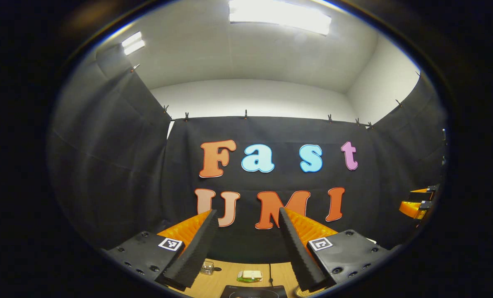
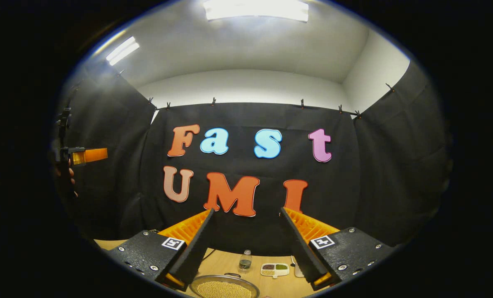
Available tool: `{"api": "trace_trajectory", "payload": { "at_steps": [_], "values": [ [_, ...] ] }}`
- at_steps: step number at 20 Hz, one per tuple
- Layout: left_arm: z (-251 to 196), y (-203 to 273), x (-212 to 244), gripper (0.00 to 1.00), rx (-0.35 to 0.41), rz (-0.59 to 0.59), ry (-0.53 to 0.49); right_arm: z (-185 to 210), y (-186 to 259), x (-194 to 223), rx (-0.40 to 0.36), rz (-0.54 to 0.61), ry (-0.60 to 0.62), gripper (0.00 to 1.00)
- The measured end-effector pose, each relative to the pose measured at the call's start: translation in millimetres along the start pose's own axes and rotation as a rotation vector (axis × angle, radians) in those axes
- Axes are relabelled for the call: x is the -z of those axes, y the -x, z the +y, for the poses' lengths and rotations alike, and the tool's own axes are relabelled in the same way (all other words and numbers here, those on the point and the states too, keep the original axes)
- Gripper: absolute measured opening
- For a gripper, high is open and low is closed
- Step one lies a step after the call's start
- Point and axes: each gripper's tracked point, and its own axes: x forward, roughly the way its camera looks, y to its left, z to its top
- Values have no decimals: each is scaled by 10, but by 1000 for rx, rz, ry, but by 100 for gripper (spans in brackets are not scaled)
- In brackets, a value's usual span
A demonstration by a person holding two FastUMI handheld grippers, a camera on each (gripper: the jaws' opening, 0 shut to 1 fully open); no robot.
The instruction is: First push the handle of the pot to place it horizontally, then grasp the pot with both hands and set it on the induction cooktop.
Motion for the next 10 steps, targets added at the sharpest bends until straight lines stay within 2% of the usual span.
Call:
{"api": "trace_trajectory", "payload": {
  "at_steps": [6, 10],
  "values": [
    [-29, 40, 72, 94, -9, -1, -17, 171, 84, 654, -62, 140, -19, 93],
    [-74, 114, 101, 94, -10, -2, -48, 387, 77, 1362, -132, 320, -38, 88]
  ]
}}
